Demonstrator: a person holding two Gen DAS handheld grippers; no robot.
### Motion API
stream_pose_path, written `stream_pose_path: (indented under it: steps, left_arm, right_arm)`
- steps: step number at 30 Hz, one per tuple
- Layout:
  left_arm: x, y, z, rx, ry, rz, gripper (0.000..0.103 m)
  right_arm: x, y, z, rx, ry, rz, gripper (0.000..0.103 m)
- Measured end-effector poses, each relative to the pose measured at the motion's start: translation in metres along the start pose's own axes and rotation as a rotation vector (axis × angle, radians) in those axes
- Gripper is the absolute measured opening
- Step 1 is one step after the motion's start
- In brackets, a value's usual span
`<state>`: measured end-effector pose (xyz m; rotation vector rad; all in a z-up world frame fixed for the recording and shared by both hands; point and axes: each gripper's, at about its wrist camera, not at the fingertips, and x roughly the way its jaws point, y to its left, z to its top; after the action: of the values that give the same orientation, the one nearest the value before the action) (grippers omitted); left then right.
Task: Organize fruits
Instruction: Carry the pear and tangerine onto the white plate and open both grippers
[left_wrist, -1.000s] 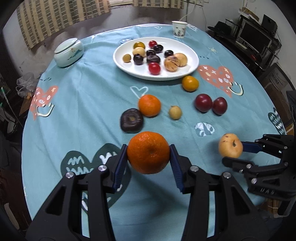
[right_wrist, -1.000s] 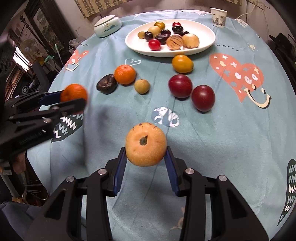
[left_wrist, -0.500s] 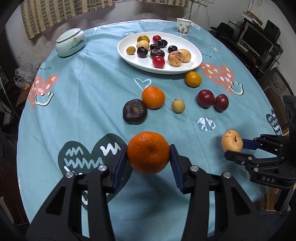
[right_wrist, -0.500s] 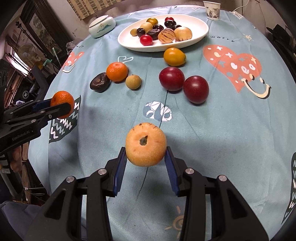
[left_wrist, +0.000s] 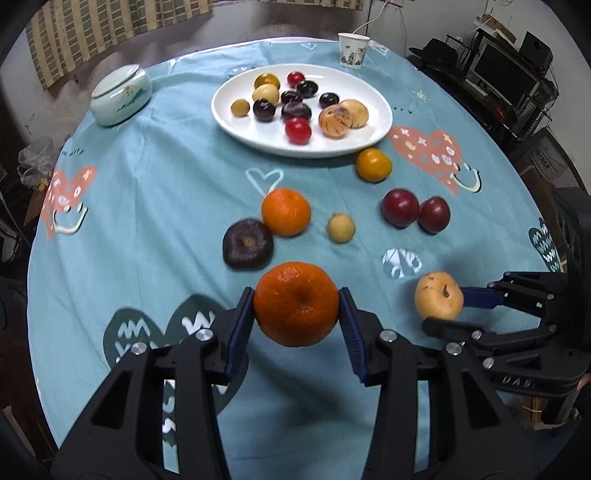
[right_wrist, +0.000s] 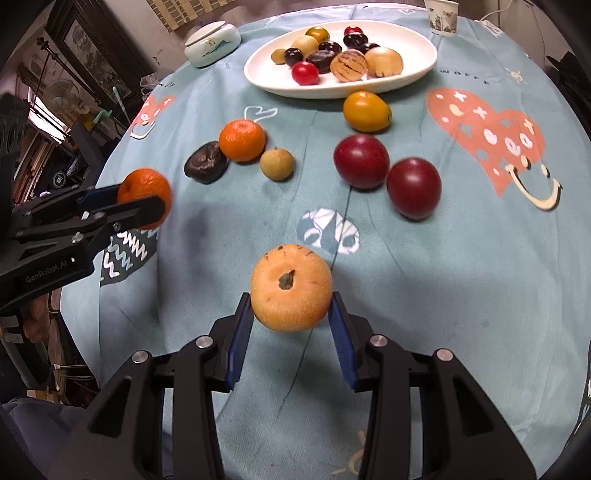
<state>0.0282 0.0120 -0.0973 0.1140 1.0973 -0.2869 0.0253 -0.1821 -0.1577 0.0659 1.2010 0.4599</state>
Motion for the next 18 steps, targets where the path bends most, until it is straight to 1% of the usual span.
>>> stream_pose_path:
  steps: [5,7,9,11,14,18]
  left_arm:
    - [-0.002,-0.015,0.033,0.053,-0.047,0.000,0.046]
    - [-0.003,-0.018,0.046,0.066,-0.073,-0.001,0.046]
    - [-0.008,-0.018,0.063,0.076,-0.106,0.004,0.046]
    - [-0.016,-0.010,0.078,0.060,-0.149,0.011,0.046]
    - [-0.026,0.008,0.089,0.025,-0.195,0.026,0.046]
    - [-0.030,0.040,0.092,-0.042,-0.198,0.067,0.046]
  right_arm:
    - [-0.005,-0.002,0.017,-0.005,-0.021,-0.002,0.042]
    - [-0.014,-0.004,0.029,-0.010,-0.050,-0.009,0.042]
    - [-0.028,-0.008,0.044,-0.018,-0.098,-0.023,0.042]
    - [-0.042,-0.014,0.059,-0.017,-0.150,-0.037,0.042]
    - [-0.063,-0.026,0.075,-0.005,-0.219,-0.062,0.042]
    - [-0.082,-0.047,0.091,0.022,-0.279,-0.109,0.042]
